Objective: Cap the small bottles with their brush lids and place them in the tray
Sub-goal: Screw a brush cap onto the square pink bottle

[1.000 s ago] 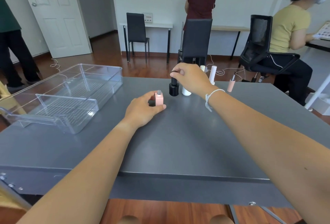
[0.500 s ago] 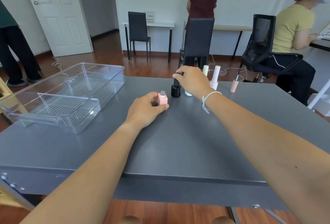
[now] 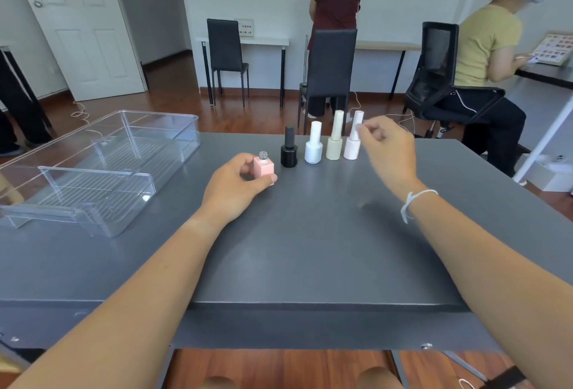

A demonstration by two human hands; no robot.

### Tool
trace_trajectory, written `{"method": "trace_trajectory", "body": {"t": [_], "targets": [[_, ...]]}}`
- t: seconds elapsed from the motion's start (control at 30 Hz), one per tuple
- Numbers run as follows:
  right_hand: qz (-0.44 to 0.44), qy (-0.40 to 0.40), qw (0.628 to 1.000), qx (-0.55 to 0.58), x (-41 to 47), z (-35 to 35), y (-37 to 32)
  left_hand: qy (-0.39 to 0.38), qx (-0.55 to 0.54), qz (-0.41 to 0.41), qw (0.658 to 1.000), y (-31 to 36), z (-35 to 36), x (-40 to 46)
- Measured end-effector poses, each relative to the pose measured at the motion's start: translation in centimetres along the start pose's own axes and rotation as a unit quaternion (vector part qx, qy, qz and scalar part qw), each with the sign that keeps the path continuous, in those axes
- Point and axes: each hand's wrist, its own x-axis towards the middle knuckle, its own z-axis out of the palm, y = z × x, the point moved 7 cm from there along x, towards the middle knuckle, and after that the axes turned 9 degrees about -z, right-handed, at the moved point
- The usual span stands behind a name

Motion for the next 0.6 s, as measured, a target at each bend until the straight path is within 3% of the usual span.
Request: {"method": "trace_trajectory", "body": {"t": [0.2, 0.33, 0.6], "targets": [[0.144, 0.08, 0.986, -0.01, -0.3, -3.9, 6.6, 0.005, -0.006, 0.029, 1.0, 0.9, 0.0, -0.8], [0.193, 0.039, 0.98, -0.035, -0.3, -3.0, 8.1, -0.004, -0.008, 0.041, 0.999, 1.0, 0.1, -1.2], [0.197, -0.001, 0.974, -0.113, 0.8, -2.0, 8.4, -0.009, -0.006, 0.046, 0.999, 1.2, 0.1, -1.4]]}}
